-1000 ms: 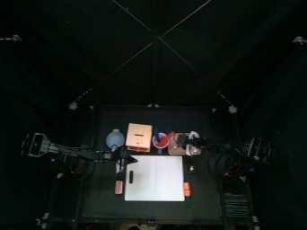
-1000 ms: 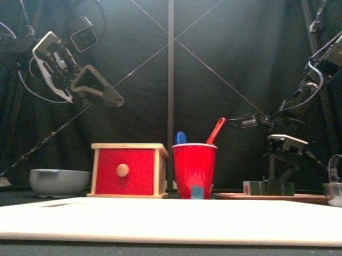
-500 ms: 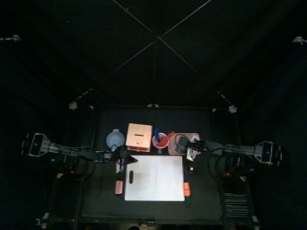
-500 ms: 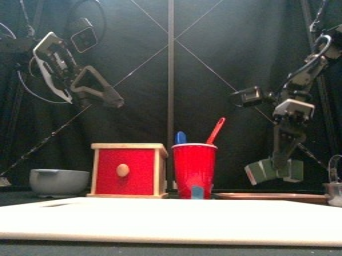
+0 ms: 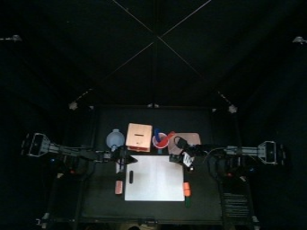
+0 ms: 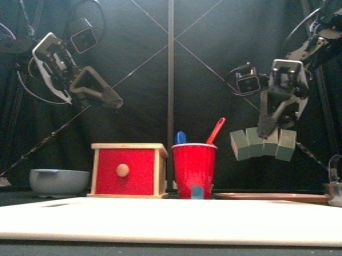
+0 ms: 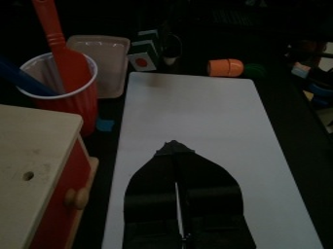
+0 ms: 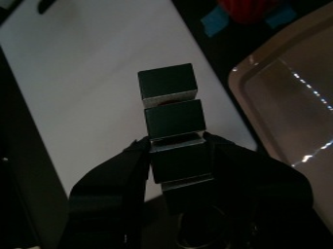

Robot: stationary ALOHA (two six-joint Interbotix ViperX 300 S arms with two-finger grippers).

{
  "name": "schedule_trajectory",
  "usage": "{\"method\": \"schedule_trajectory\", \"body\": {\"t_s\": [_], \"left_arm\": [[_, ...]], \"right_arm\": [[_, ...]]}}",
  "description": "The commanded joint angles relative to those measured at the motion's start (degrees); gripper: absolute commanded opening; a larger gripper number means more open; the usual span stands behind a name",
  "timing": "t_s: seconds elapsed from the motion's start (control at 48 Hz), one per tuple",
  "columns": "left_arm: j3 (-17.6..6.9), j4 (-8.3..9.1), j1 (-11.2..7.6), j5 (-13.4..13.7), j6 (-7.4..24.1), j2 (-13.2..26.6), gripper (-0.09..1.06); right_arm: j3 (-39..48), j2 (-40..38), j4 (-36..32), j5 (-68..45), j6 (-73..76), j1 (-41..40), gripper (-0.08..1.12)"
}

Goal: Place sushi on board then cut the sushi with the knife then place the pieces on the plate
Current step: Place the sushi on the board

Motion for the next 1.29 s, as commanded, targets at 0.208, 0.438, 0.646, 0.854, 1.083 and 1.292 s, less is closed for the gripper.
{"method": "schedule_trajectory", "body": {"t_s": [0.208,0.438,0.646,0.854,1.083,1.292], "left_arm": [[-0.26,-1.14,-0.09,-0.35,-0.09,-0.09,-0.02],[0.00,-1.32,-0.09,0.00,-0.09,-0.09,-0.02],[0.00,-1.41,-0.09,-0.09,-0.09,-0.09,-0.02],[-0.09,-1.76,-0.09,-0.09,-0.09,-0.09,-0.02],[-0.09,-1.76,-0.09,0.00,-0.09,-0.09,-0.02],[0.00,-1.76,-0.09,0.00,-0.09,-0.09,-0.02]], "right_arm": [[-1.41,3.43,7.03,-7.03,0.09,2.46,0.66],[-2.37,6.24,6.94,-10.02,3.52,4.83,0.66],[-4.31,7.65,4.39,-11.78,11.95,6.77,0.66],[-4.31,7.91,-0.09,-11.87,20.57,8.96,0.66],[-4.13,9.76,-6.77,-11.95,29.36,10.81,0.66],[-5.45,13.10,-12.66,-10.99,36.12,12.57,0.66]]}}
